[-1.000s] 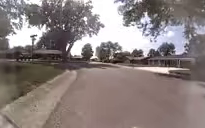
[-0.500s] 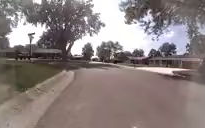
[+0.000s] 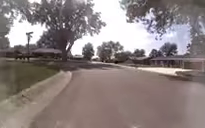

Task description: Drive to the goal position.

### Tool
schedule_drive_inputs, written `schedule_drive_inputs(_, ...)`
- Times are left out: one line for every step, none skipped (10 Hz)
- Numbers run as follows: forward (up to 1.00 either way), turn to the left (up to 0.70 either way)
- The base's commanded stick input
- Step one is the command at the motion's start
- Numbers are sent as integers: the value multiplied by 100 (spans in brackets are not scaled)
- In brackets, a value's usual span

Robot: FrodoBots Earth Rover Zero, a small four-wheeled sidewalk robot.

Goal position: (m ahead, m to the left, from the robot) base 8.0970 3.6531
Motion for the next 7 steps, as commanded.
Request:
schedule_drive_inputs(100,3)
schedule_drive_inputs(100,3)
schedule_drive_inputs(100,3)
schedule_drive_inputs(100,3)
schedule_drive_inputs(100,3)
schedule_drive_inputs(100,3)
schedule_drive_inputs(100,2)
